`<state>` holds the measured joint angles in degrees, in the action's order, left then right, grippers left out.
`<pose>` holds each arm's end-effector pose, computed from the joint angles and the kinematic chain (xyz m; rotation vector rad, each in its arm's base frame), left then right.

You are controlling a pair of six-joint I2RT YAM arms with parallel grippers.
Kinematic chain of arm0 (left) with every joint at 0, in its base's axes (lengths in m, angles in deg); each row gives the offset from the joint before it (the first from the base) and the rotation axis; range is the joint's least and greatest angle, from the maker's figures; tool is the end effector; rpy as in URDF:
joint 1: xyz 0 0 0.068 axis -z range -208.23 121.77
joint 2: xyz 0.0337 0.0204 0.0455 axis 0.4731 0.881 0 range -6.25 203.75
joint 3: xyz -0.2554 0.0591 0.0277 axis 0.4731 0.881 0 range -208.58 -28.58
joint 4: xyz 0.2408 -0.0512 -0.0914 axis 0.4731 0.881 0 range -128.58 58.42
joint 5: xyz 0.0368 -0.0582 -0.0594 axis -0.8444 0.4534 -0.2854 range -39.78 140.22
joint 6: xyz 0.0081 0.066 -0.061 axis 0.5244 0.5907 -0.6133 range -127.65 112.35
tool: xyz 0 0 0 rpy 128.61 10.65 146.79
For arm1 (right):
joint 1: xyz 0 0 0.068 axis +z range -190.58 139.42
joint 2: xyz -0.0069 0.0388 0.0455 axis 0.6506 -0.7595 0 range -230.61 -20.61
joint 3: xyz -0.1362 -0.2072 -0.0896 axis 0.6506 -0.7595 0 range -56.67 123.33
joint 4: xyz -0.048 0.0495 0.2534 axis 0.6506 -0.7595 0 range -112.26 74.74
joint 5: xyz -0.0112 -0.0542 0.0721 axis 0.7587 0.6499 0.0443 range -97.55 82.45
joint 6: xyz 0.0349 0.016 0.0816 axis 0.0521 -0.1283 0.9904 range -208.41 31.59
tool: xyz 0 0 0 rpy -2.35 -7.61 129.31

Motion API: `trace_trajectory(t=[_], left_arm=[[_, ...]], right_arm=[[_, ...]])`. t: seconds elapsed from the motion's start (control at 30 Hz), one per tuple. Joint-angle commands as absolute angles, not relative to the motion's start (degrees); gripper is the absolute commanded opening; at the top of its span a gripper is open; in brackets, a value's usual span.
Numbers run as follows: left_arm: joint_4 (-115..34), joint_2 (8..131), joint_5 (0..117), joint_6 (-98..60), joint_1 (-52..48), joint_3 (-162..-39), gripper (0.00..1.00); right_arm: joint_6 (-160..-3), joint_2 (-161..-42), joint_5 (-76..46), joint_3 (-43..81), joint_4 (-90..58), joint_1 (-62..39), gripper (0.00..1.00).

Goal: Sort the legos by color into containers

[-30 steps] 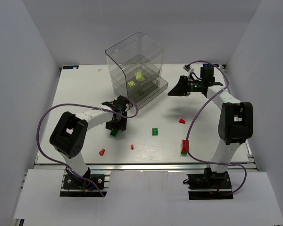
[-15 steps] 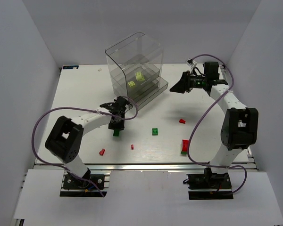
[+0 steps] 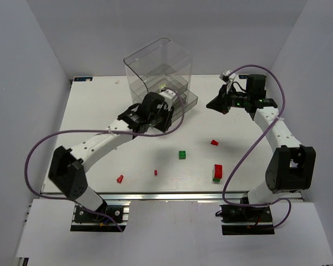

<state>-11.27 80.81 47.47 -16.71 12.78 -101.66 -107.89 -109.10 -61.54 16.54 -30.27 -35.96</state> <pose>0.2867 -0.2441 0.2643 0.6151 2.2399 -0.3944 0.3649 0.0951 0.2997 -0.9285 1.7205 0.8087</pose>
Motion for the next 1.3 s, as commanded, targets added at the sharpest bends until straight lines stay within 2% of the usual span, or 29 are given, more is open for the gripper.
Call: trace_trajectory(t=[0.0, 0.13, 0.23, 0.37, 0.43, 0.47, 0.57, 0.67, 0.7, 0.73, 0.8, 0.93, 1.0, 1.03, 1.1, 1.13, 1.2, 1.27], left_arm=[[-12.1, 87.4, 42.3, -9.3, 13.4, -112.0, 0.0], [-12.3, 96.0, 34.8, -5.0, 13.4, -121.7, 0.0], [-12.5, 101.1, 32.4, -2.4, 12.7, -126.5, 0.0], [-13.8, 104.3, 31.0, 0.5, 12.2, -127.5, 0.03], [-14.2, 105.4, 29.9, 0.8, 12.2, -127.4, 0.11], [-14.7, 105.4, 29.2, 0.4, 12.2, -127.2, 0.28], [-15.1, 105.7, 27.8, 0.0, 12.2, -127.3, 0.51], [-15.6, 105.1, 28.8, -0.2, 12.2, -127.5, 0.59], [-15.6, 104.8, 29.4, -0.4, 12.2, -127.5, 0.6], [-15.8, 104.1, 29.6, -0.6, 12.2, -127.4, 0.6], [-15.8, 103.4, 30.4, -1.1, 12.2, -127.4, 0.62], [-16.1, 101.1, 31.1, -2.3, 12.7, -126.3, 0.62], [-15.3, 98.4, 31.8, -5.7, 12.7, -126.0, 0.56], [-15.2, 97.0, 33.1, -7.0, 12.7, -125.5, 0.42], [-15.6, 91.6, 34.7, -12.5, 12.7, -122.2, 0.25], [-16.2, 89.3, 36.0, -14.5, 12.7, -120.7, 0.13], [-16.7, 82.2, 37.6, -20.1, 12.2, -115.1, 0.08], [-16.2, 77.4, 37.1, -25.5, 12.2, -111.1, 0.15]], right_arm=[[-110.6, -108.1, -59.1, 16.6, -31.9, -35.9, 0.0], [-113.2, -106.6, -58.6, 16.5, -33.4, -35.9, 0.0], [-116.2, -105.7, -58.8, 16.3, -35.1, -35.9, 0.12], [-120.5, -104.5, -59.8, 15.1, -38.5, -36.0, 0.34], [-123.5, -104.0, -61.2, 14.6, -40.0, -36.1, 0.47], [-124.9, -104.0, -61.9, 14.7, -41.0, -35.9, 0.52], [-133.2, -105.0, -67.2, 16.1, -50.5, -35.9, 0.7], [-150.3, -107.4, -70.9, 18.9, -62.1, -35.2, 0.78], [-155.4, -108.2, -72.3, 19.6, -70.5, -35.0, 0.79], [-161.2, -108.9, -72.7, 20.5, -74.5, -34.3, 0.85], [-175.2, -110.5, -71.7, 20.2, -80.3, -33.2, 0.86], [-180.6, -111.2, -67.2, 18.2, -79.3, -30.4, 0.86], [-185.7, -111.1, -65.0, 16.8, -78.8, -28.2, 0.85], [-188.1, -111.1, -64.0, 16.0, -78.4, -26.8, 0.84], [-197.9, -110.9, -60.6, 13.3, -77.8, -25.0, 0.83], [-200.7, -111.0, -59.2, 12.4, -77.2, -23.8, 0.83], [-205.3, -111.9, -56.7, 11.4, -75.0, -21.9, 0.84], [-208.0, -114.3, -55.0, 12.1, -74.2, -20.7, 0.84]])
